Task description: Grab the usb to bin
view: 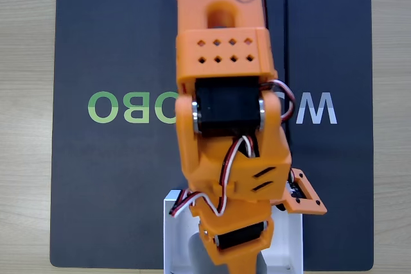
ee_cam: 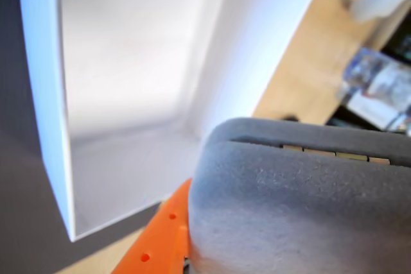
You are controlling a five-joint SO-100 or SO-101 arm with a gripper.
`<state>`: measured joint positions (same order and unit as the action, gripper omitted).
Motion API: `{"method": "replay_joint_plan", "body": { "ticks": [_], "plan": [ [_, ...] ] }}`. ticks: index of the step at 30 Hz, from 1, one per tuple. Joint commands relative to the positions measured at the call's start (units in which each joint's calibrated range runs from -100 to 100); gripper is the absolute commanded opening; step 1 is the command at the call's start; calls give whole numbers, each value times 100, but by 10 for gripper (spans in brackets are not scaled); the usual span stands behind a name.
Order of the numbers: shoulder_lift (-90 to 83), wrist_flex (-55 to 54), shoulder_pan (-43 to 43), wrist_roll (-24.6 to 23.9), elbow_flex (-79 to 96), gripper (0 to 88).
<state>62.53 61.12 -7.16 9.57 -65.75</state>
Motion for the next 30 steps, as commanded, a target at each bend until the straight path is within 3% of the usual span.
{"method": "replay_joint_plan", "body": {
  "ticks": [1,7,14,30],
  "plan": [
    [-170,-119,85,132,-2,113],
    [-170,-84,102,316,17,119],
    [-179,-67,93,310,17,267],
    [-933,-119,270,310,875,438]
  ]
}}
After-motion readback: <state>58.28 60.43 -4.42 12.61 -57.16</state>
